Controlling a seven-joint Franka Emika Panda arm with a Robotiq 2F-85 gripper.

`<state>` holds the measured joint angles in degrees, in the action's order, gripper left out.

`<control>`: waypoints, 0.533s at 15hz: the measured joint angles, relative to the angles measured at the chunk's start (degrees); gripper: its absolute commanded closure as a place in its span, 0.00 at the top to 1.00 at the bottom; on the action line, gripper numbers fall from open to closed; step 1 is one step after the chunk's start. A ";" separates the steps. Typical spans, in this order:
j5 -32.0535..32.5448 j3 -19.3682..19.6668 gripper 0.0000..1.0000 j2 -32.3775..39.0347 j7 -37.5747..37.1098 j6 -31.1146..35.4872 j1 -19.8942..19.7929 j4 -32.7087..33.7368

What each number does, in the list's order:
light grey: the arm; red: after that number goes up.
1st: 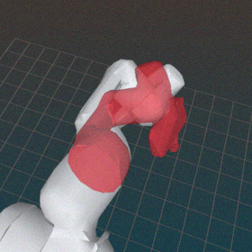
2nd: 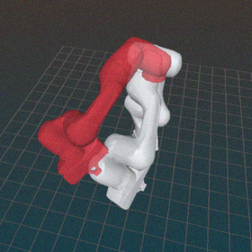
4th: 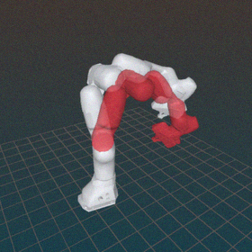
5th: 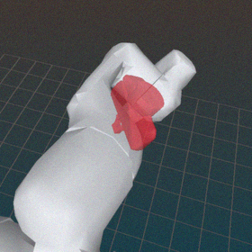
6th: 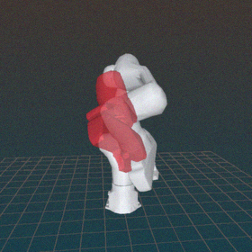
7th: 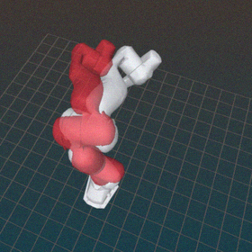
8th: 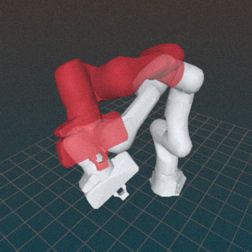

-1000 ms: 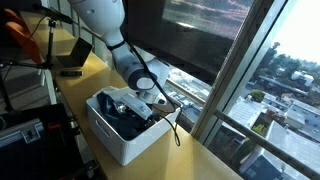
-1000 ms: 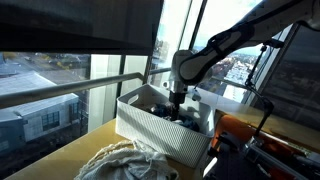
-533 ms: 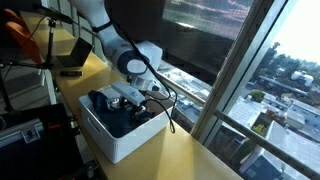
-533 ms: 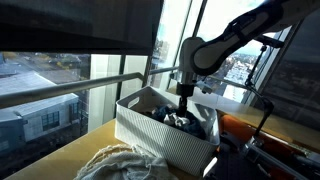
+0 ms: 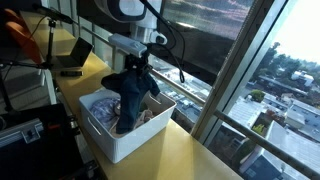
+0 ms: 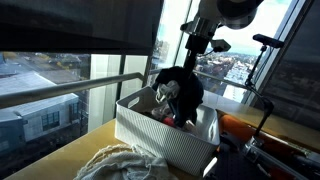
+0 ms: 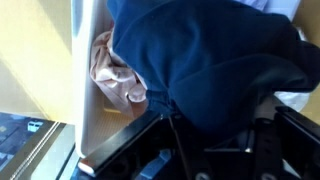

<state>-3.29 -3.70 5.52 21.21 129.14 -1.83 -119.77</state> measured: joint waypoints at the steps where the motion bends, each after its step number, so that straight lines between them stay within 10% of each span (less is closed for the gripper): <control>1: -0.07 -0.20 0.04 -2.16 -0.75 -0.19 0.94 0.62; 8: 2.89 -6.19 0.04 -9.19 -10.72 -5.96 10.27 9.00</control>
<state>-0.40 -9.89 -3.67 10.49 123.18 8.45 -110.77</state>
